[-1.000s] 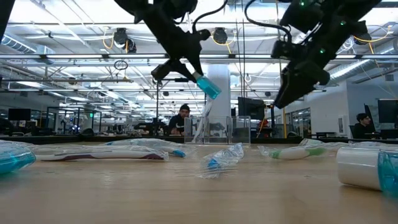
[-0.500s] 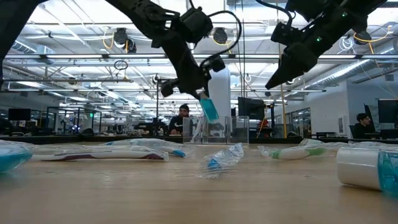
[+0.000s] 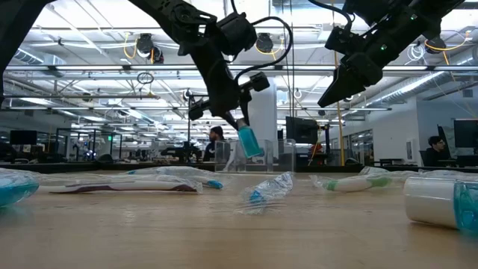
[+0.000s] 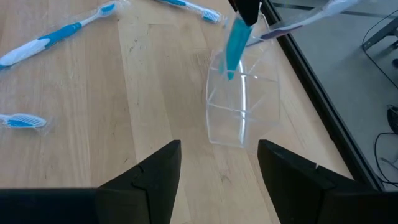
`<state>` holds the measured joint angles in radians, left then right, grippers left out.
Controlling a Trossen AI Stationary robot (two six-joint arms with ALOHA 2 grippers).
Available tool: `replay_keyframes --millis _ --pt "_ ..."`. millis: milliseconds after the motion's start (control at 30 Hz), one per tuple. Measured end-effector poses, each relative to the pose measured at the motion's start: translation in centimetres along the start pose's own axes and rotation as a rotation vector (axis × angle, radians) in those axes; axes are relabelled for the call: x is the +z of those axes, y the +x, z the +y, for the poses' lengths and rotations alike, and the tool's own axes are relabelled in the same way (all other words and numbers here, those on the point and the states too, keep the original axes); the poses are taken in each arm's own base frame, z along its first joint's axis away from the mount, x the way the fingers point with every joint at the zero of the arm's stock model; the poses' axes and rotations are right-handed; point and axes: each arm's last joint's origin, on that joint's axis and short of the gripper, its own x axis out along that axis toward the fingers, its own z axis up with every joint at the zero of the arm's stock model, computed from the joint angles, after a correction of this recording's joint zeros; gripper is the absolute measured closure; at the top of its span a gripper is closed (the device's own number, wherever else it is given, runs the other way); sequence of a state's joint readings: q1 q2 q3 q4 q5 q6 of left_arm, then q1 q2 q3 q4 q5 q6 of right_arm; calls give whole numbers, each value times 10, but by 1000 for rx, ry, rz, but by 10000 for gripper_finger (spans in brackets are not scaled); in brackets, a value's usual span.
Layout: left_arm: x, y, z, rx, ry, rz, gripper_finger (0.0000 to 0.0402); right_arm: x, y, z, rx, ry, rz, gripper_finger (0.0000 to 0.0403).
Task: Pick & Place toothbrushing station
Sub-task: Put the top blue mouthwash into the transparent organizer
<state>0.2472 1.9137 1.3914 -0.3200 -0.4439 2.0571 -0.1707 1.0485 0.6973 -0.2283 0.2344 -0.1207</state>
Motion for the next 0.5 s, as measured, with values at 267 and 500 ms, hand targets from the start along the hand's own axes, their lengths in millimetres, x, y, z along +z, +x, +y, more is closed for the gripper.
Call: replay_keyframes --millis 267,500 --pt "1 0 1 28 8 -47 289 0 0 0 0 0 0 197" --pt "3 0 -1 13 128 -65 289 0 0 0 0 0 0 197"
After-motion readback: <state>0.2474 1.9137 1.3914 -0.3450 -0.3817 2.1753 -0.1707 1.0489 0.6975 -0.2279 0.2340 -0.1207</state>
